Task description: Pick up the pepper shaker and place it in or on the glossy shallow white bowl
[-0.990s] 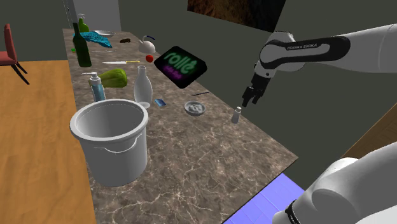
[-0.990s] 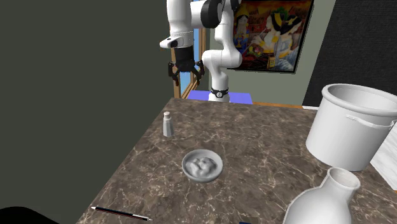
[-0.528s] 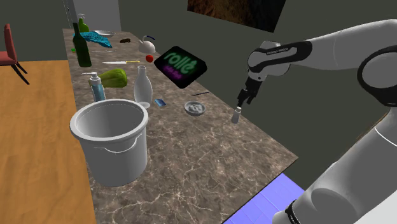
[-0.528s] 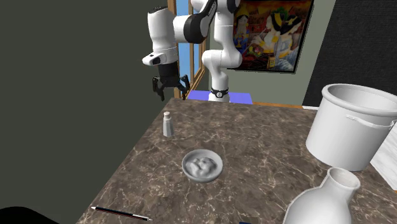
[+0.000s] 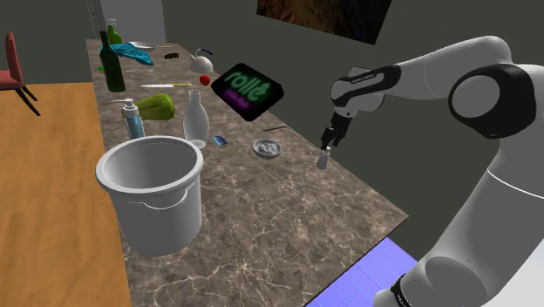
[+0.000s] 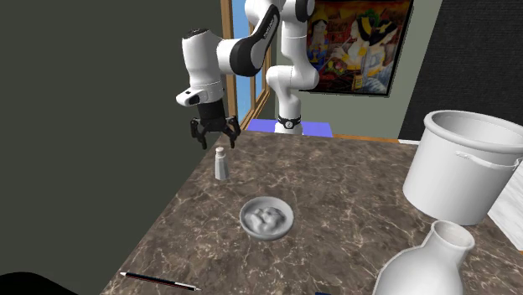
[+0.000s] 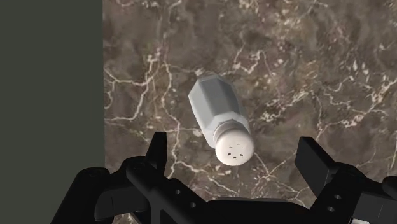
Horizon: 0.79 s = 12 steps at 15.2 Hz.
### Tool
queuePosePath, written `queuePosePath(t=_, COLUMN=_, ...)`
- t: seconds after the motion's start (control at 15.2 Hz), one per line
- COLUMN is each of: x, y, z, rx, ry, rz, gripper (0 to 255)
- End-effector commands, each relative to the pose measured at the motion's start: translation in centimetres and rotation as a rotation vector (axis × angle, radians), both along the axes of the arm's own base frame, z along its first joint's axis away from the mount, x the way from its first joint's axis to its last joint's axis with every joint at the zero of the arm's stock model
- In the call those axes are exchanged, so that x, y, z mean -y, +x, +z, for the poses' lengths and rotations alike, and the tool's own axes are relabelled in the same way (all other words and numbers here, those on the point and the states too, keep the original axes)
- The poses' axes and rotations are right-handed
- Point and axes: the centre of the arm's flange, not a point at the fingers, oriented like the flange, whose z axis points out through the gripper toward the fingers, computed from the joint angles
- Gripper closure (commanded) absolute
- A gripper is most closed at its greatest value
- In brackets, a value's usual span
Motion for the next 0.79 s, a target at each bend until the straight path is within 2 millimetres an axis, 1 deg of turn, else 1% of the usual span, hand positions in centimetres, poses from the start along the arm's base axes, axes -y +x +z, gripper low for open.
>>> queuePosePath(t=0.0, x=-0.13, y=0.06, z=-1.0, rx=0.001, ry=0.0, rz=0.0, gripper=0)
queuePosePath(t=0.13, x=-0.21, y=0.07, z=-1.83, rx=0.001, ry=0.0, rz=0.0, gripper=0)
queuePosePath(t=0.59, x=-0.21, y=0.07, z=-1.83, rx=0.001, ry=0.0, rz=0.0, gripper=0)
queuePosePath(t=0.66, x=-0.21, y=0.07, z=-1.83, rx=0.001, ry=0.0, rz=0.0, gripper=255)
queuePosePath(t=0.73, x=-0.21, y=0.07, z=-1.83, rx=0.001, ry=0.0, rz=0.0, gripper=255)
